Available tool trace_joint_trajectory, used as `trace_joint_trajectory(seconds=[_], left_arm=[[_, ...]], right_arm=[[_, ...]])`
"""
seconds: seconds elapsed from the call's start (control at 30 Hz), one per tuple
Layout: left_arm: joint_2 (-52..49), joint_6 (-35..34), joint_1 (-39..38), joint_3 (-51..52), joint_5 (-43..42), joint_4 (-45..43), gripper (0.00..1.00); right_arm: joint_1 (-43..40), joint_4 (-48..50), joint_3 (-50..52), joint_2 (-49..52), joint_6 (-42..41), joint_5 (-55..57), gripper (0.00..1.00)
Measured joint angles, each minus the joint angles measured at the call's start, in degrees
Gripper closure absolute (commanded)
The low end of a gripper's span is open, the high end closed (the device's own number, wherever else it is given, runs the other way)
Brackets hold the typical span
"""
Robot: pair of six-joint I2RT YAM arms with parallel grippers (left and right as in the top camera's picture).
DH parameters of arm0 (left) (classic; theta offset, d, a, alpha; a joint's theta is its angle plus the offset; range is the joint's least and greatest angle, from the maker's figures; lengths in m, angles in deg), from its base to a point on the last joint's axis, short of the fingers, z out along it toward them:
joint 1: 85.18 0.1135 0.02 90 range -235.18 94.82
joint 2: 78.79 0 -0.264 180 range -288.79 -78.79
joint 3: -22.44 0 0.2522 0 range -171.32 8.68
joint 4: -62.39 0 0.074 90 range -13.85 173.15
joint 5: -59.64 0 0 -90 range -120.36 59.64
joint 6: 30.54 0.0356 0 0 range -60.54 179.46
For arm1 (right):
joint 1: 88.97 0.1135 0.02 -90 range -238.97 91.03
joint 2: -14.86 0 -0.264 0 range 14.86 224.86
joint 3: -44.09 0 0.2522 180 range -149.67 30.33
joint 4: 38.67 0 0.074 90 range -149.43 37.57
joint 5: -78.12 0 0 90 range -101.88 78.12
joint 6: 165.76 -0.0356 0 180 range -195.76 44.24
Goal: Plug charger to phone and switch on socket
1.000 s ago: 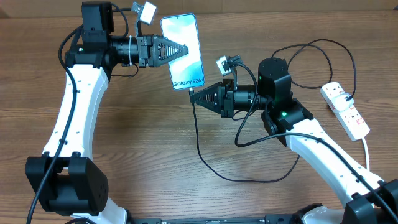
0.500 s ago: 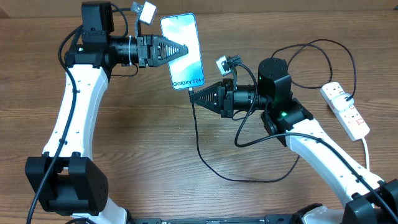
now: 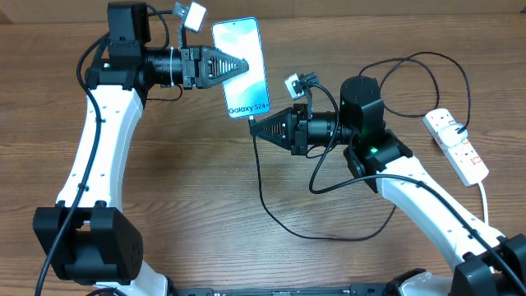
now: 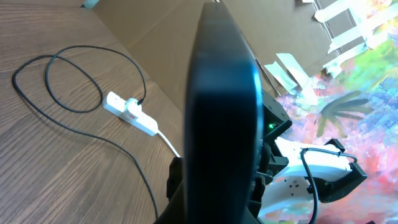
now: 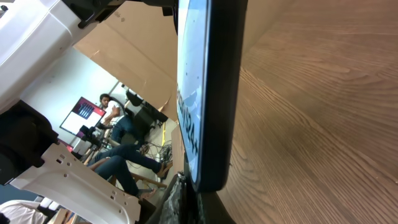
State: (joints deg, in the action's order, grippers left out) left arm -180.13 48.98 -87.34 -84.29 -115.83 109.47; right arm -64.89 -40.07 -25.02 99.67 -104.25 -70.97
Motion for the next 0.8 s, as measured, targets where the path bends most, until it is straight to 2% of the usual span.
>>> trace_joint_trajectory(seconds=[0.8], left_arm=[[0.0, 0.2, -0.9, 0.0, 0.0, -0.1, 0.95]], right_arm=[[0.1, 0.4, 0.0, 0.0, -0.1, 0.2, 0.96]])
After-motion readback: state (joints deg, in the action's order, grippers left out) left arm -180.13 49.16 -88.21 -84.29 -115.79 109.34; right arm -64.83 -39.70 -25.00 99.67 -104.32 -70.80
